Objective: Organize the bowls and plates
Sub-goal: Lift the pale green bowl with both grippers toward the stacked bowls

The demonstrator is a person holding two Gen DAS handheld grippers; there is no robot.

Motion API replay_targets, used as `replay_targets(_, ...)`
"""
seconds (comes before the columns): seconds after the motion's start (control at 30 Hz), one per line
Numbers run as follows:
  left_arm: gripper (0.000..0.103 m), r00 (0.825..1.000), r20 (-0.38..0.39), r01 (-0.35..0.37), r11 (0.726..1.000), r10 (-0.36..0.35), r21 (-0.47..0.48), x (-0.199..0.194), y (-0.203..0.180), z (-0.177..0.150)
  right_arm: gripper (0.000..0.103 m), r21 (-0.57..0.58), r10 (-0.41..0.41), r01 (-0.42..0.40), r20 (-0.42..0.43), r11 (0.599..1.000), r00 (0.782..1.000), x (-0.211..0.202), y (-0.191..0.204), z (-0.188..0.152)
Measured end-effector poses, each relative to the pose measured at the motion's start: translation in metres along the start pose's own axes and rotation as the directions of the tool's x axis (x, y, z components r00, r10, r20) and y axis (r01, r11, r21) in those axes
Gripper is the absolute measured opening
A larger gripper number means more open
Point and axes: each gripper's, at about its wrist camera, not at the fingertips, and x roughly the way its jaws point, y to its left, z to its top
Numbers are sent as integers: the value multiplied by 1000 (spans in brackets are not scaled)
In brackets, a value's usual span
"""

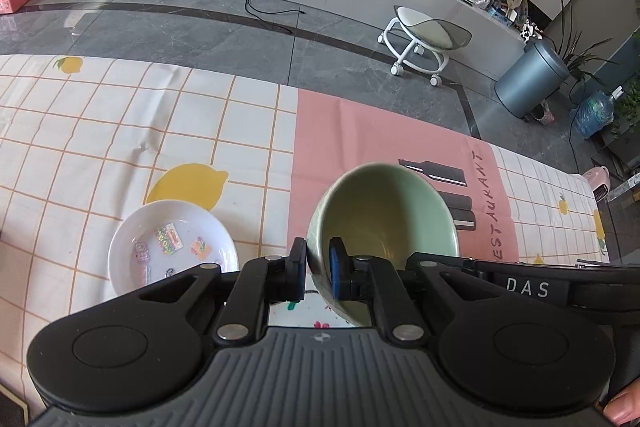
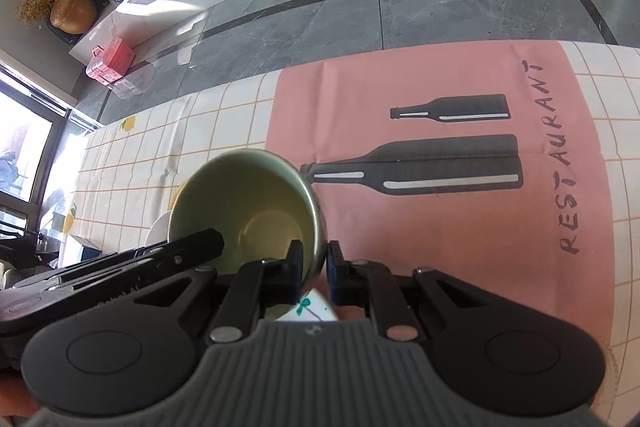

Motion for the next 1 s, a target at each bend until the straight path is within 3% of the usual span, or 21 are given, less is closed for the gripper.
replay_targets(0.23, 13, 999, 25, -27, 1000, 27, -16, -71, -15, -31, 9, -38, 34, -33, 10, 999, 999, -60, 22, -36)
replay_targets(0.57, 14, 990, 136, -24, 999, 29, -32, -157, -29, -107, 10, -112, 126, -124, 10, 986, 992, -128, 39, -128)
replay_targets(0.73, 14, 987, 161, -14, 997, 25, -74, -170, -24, -146, 10, -130, 149, -143, 35, 981, 988, -144, 40, -175)
replay_targets(1.0, 14, 986, 166, 12, 979, 22, -203, -162, -5, -193, 9, -52, 192, -191, 34, 980, 981, -136, 23, -224)
